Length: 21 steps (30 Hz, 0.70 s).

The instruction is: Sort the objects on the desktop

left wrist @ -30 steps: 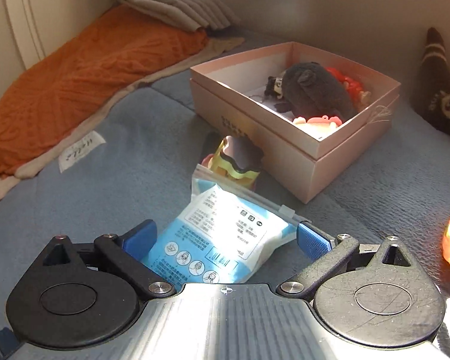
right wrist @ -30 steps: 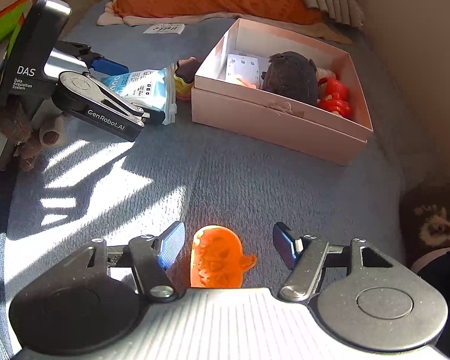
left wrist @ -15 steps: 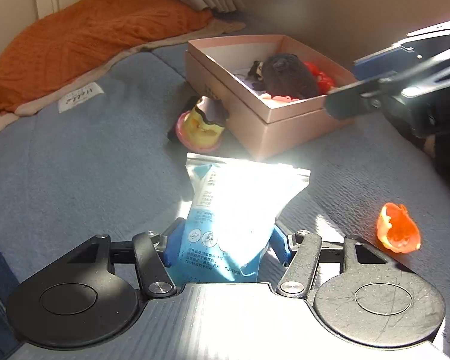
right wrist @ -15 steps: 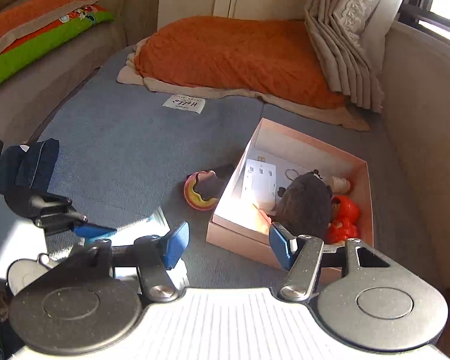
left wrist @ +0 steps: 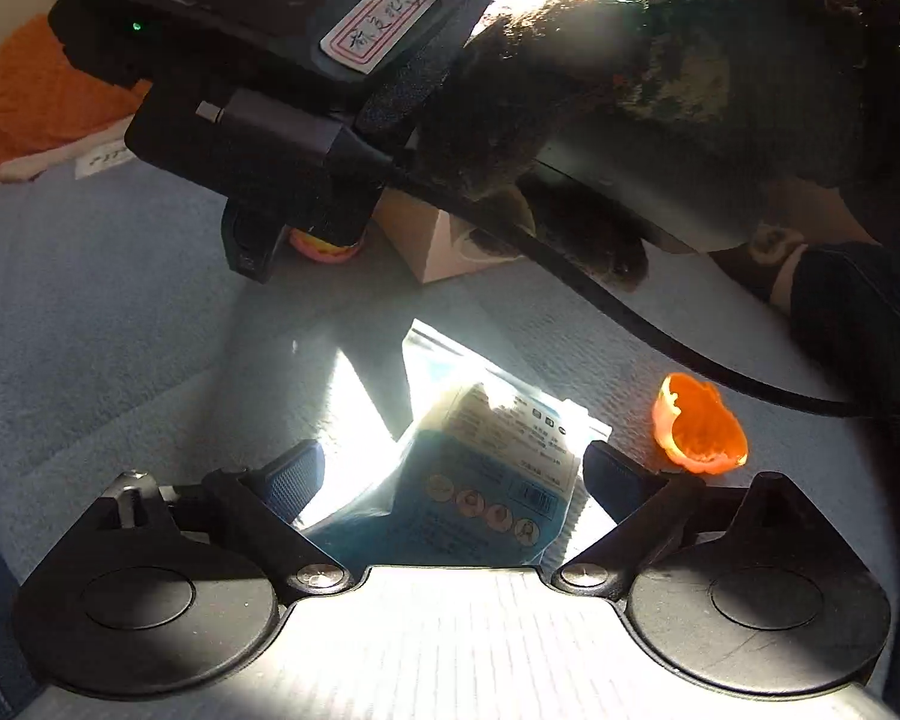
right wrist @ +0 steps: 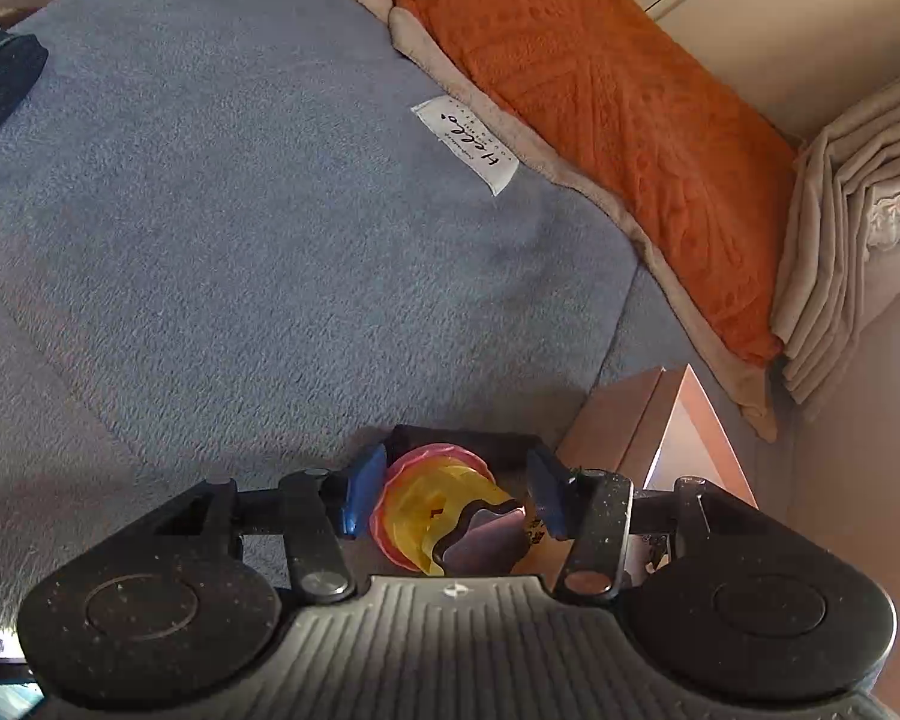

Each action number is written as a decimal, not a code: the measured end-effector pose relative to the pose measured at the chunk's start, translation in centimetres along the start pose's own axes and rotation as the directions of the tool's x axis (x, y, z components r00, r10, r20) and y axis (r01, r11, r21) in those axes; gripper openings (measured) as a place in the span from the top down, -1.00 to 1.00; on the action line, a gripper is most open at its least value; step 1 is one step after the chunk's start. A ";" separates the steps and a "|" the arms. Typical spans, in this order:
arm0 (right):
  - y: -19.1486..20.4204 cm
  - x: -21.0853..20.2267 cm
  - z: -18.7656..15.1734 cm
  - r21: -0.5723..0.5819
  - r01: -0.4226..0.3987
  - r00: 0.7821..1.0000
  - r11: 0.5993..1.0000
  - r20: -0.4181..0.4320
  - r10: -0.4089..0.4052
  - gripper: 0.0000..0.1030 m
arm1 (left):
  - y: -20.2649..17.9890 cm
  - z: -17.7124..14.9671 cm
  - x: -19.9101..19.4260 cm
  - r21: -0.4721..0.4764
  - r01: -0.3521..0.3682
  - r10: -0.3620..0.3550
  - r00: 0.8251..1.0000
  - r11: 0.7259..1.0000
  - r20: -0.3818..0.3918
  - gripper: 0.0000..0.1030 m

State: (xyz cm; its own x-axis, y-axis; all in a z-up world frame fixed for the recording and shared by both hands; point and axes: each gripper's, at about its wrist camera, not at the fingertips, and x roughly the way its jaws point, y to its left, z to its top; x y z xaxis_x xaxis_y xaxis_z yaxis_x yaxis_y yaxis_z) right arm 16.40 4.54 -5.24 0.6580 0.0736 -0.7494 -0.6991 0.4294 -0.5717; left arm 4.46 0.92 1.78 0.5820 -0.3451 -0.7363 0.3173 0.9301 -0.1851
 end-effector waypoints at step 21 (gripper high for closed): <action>-10.0 0.2 -0.2 0.756 -0.257 0.896 0.602 -0.046 0.441 0.73 | -0.3 -0.3 0.6 0.011 -0.003 0.004 0.998 1.000 -0.056 -0.97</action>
State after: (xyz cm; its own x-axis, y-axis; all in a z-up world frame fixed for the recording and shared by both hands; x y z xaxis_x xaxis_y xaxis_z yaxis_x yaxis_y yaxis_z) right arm 23.49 0.07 0.26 0.2686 0.2139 -0.9392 -0.3785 0.9201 0.1013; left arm 4.50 0.43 1.21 0.5400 -0.3340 -0.7726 0.3236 0.9297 -0.1757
